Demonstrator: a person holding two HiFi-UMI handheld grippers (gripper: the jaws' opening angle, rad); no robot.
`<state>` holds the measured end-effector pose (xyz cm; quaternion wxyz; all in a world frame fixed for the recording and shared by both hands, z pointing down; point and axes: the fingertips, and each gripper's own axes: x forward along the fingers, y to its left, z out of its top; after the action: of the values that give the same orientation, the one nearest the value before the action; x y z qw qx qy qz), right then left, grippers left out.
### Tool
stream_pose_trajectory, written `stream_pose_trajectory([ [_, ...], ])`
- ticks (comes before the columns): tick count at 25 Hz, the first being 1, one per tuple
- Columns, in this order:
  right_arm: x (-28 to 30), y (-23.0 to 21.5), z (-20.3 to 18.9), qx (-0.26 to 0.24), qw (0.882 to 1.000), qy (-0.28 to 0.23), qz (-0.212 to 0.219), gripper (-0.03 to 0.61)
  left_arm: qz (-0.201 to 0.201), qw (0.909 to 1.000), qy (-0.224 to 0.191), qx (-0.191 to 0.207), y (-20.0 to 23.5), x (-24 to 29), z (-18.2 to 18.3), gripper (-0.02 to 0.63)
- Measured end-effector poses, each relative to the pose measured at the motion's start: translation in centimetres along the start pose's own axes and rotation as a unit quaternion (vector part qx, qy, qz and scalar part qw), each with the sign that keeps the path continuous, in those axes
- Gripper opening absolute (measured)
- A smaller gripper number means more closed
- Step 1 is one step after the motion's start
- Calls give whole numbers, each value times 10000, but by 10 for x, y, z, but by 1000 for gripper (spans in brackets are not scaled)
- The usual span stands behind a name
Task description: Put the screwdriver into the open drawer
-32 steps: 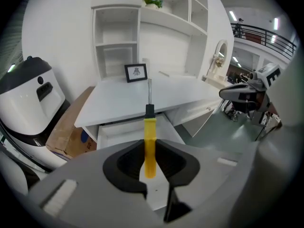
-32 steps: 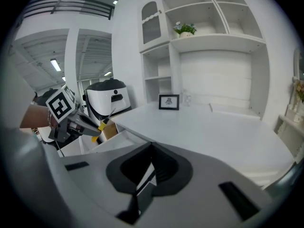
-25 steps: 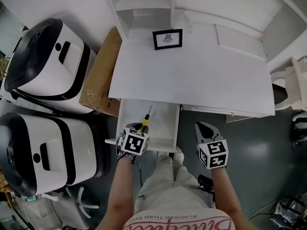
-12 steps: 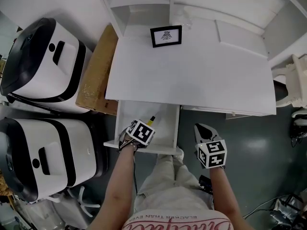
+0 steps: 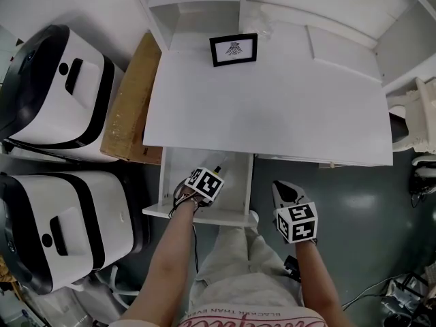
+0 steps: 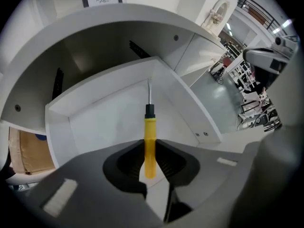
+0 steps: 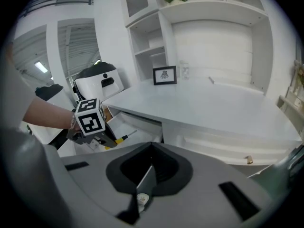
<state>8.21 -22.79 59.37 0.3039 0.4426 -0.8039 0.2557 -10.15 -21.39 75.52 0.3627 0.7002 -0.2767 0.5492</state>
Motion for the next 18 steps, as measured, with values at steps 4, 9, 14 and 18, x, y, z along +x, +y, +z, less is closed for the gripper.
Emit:
stream_pose_trajectory([
  [4, 4, -3, -3, -28, 10000, 74, -15, 5, 89, 9999, 140, -43, 7, 18, -1, 74],
  [9, 6, -7, -8, 18, 9998, 180, -71, 5, 60, 9994, 335, -37, 11, 41, -7, 74],
  [14, 11, -10, -15, 37, 9995, 289, -92, 5, 213, 9985, 503, -56, 17, 61, -13, 74],
  [18, 14, -12, -19, 21, 9992, 382, -94, 5, 307, 9979, 564, -110, 19, 71, -16, 74],
])
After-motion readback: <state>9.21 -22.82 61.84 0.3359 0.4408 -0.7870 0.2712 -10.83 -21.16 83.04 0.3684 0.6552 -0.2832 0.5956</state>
